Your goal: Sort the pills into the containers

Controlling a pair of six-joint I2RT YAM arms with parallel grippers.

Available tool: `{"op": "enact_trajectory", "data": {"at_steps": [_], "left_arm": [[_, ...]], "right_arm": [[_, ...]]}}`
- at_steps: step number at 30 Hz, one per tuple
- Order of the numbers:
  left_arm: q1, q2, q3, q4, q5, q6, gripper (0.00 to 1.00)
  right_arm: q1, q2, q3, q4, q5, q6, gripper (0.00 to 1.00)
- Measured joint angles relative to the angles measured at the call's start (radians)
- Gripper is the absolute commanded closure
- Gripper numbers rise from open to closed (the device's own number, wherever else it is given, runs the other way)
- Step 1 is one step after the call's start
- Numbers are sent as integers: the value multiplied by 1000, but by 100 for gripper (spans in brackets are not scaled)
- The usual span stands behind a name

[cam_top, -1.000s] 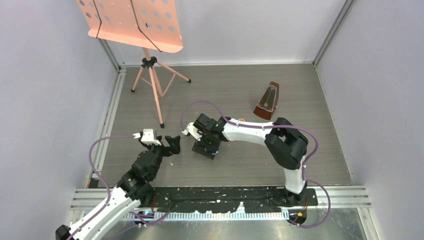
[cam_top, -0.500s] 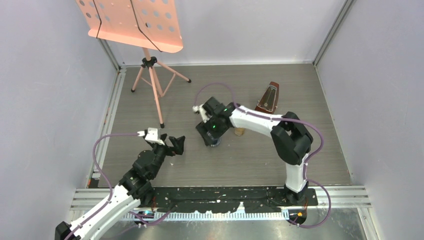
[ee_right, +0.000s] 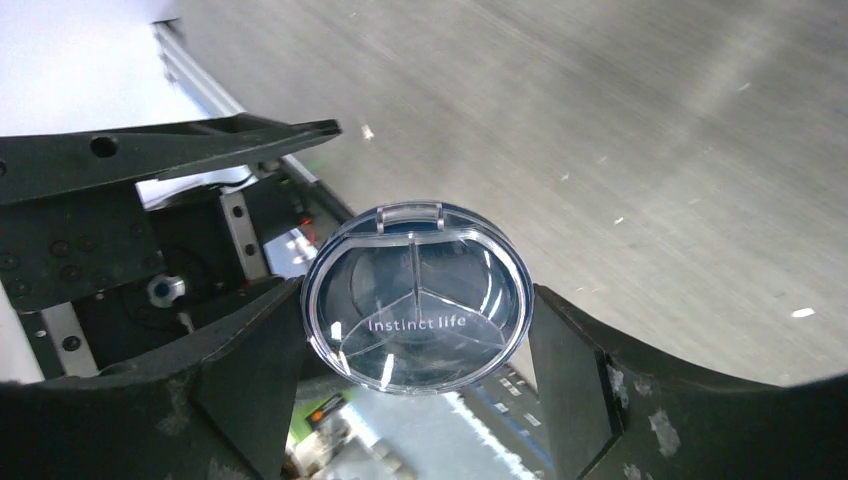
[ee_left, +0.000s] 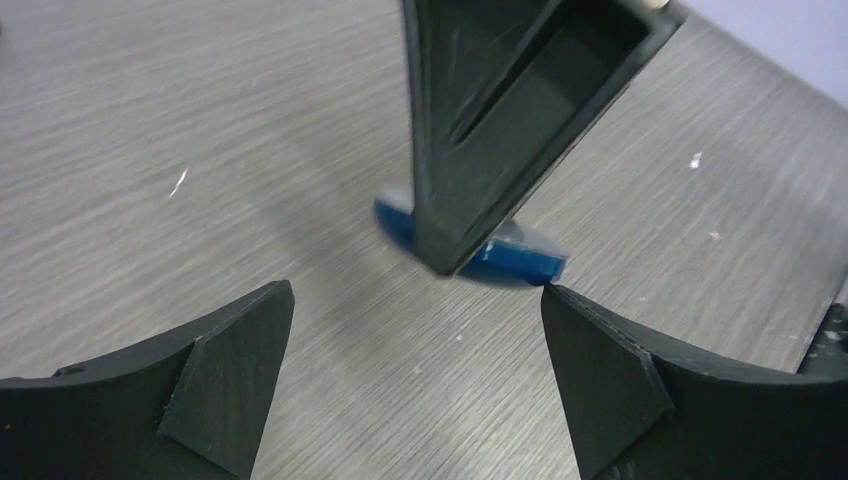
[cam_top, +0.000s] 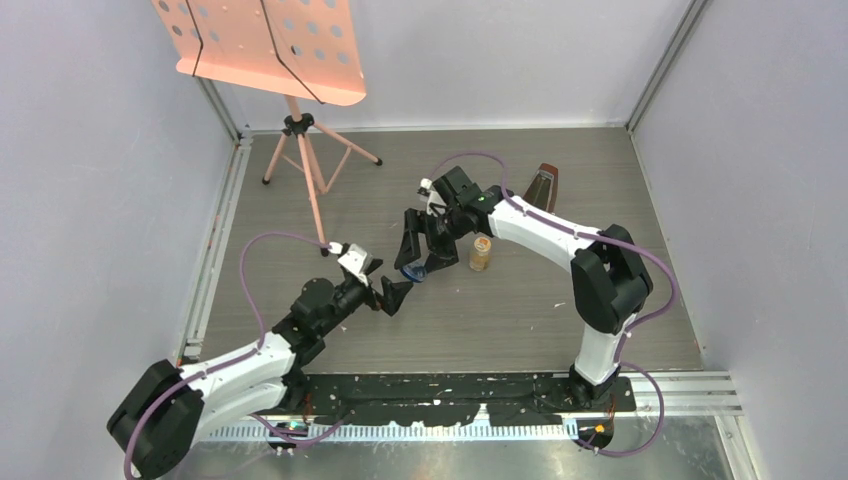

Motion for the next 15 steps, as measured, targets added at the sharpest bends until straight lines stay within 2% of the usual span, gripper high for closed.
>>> {"op": "enact_trajectory", "data": {"at_steps": [8, 15], "left_arm": [[0, 50, 23, 131, 95, -8, 1], [0, 82, 32, 170, 130, -20, 11]], "right_arm": [[-7, -47, -46, 54, -103, 210, 49], [-7, -50, -46, 78, -145, 275, 51]]}}
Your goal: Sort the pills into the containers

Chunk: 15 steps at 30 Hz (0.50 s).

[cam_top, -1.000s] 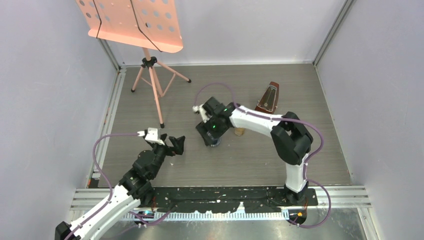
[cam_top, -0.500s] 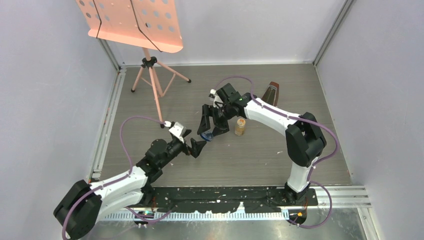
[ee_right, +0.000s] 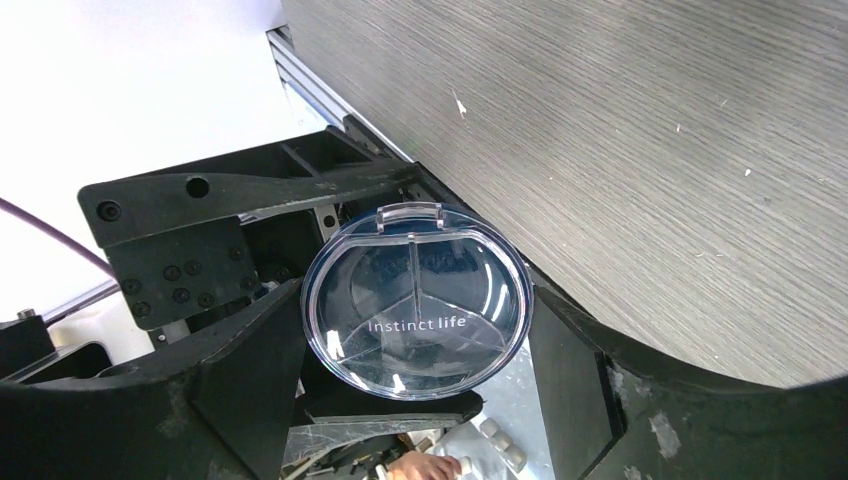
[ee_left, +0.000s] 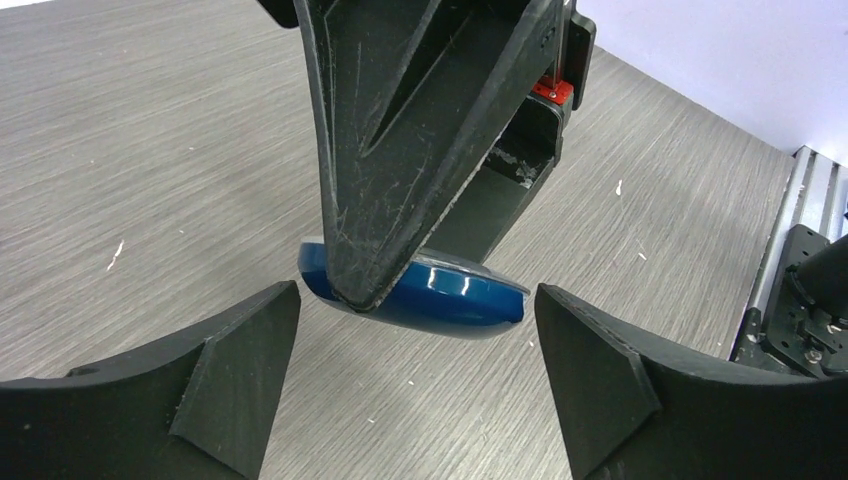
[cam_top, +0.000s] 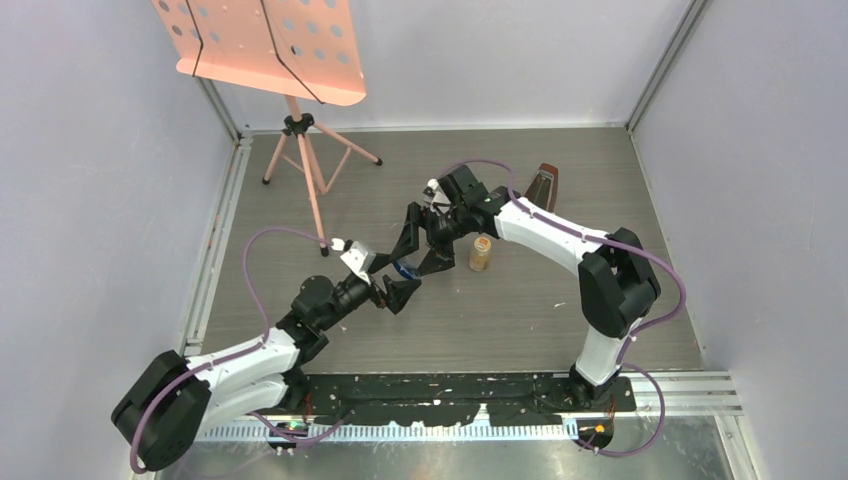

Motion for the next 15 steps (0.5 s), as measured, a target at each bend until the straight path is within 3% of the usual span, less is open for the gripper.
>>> {"op": "enact_trajectory", "data": {"at_steps": [6, 10, 15], "left_arm": [[7, -6, 0, -1, 27, -10, 11], [21, -54, 0, -17, 60, -10, 24], [34, -82, -1, -27, 72, -8, 29]], "right_arm": [[-2, -5, -7, 18, -19, 11, 51], [-5, -21, -26, 29, -33, 11, 52], [-5, -31, -43, 53, -43, 14, 53]]}}
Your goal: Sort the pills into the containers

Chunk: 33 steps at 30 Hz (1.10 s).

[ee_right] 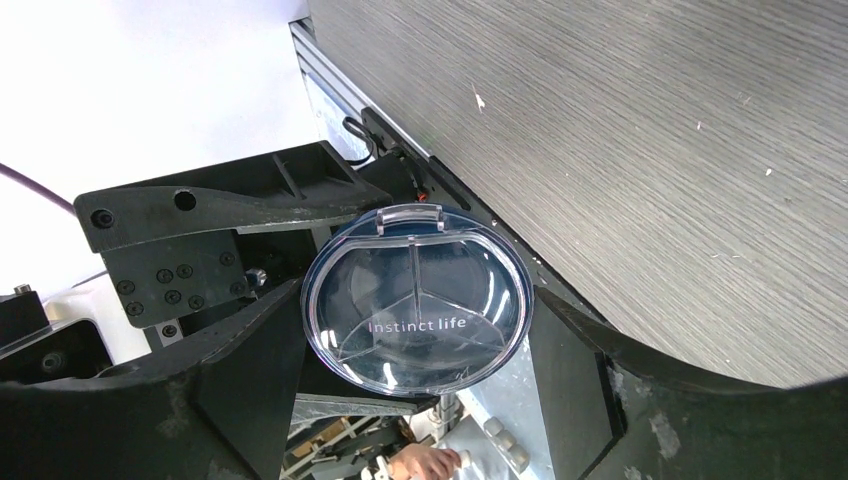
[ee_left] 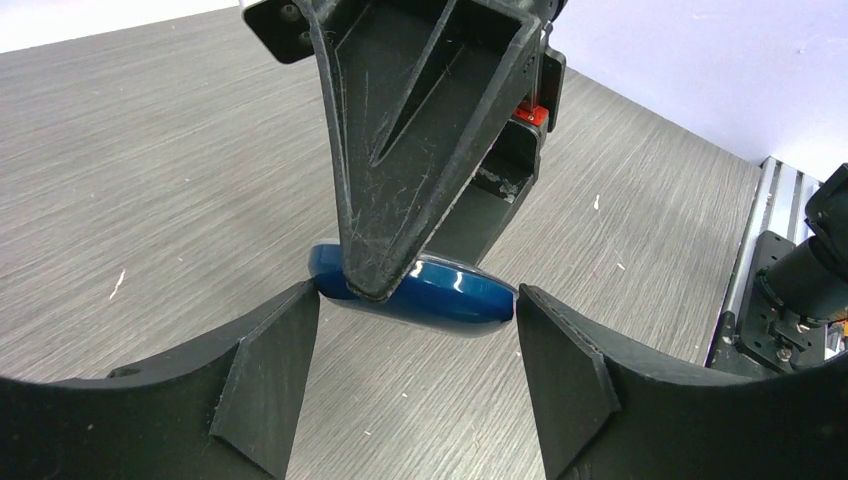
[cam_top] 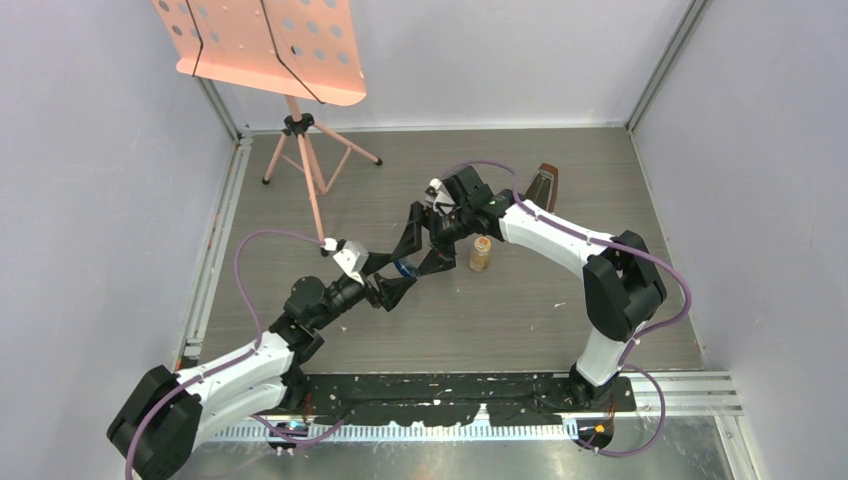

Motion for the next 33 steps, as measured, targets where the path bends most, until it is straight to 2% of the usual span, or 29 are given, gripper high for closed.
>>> {"op": "enact_trajectory", "data": {"at_steps": [7, 11, 17, 28, 30, 33], "left_arm": [[2, 7, 0, -4, 2, -1, 31], [2, 23, 2, -4, -11, -14, 37], [-2, 55, 2, 11, -87, -91, 42], [-6, 138, 2, 63, -234, -164, 46], [-7, 145, 2, 69, -249, -164, 44], [-8, 142, 2, 77, -265, -158, 31]], "right_arm": [[-5, 0, -4, 14, 4, 5, 54], [-5, 0, -12, 29, 23, 9, 59], [5, -1, -27, 87, 87, 47, 66], [74, -17, -81, 238, 242, 209, 70], [80, -24, -96, 264, 254, 238, 71], [85, -30, -107, 285, 259, 270, 70]]}}
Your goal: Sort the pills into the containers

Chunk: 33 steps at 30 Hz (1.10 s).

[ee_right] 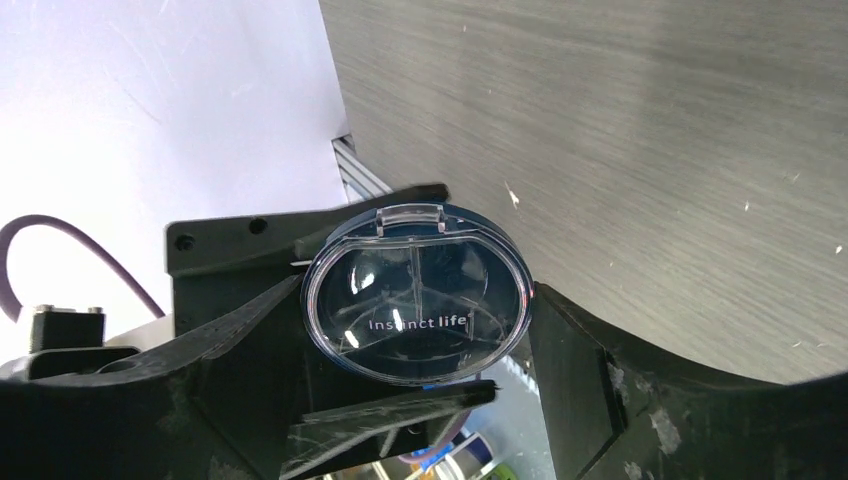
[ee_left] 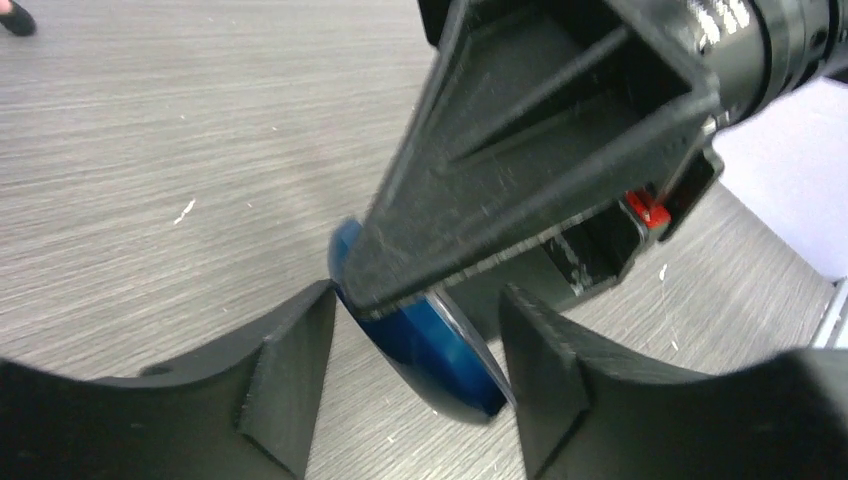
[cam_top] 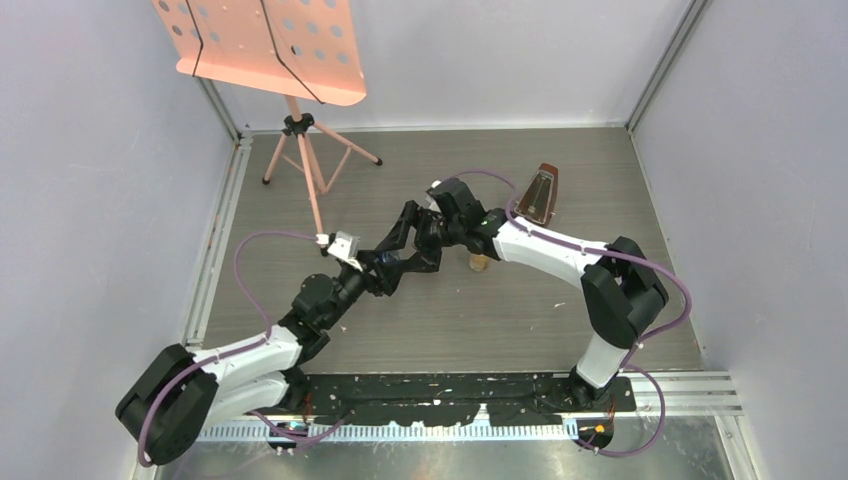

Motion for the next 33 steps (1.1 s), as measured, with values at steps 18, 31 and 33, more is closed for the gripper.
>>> {"op": "enact_trajectory", "data": {"at_steps": [18, 31, 33], "left_arm": [[1, -344, -11, -320, 123, 261, 35], [7, -357, -43, -292, 83, 161, 42], [7, -338, -43, -279, 78, 136, 40]], "right_arm": [[-79, -3, -17, 10, -166, 1, 64], [-79, -3, -14, 11, -192, -14, 67], [-79, -3, -14, 11, -192, -15, 67]]}}
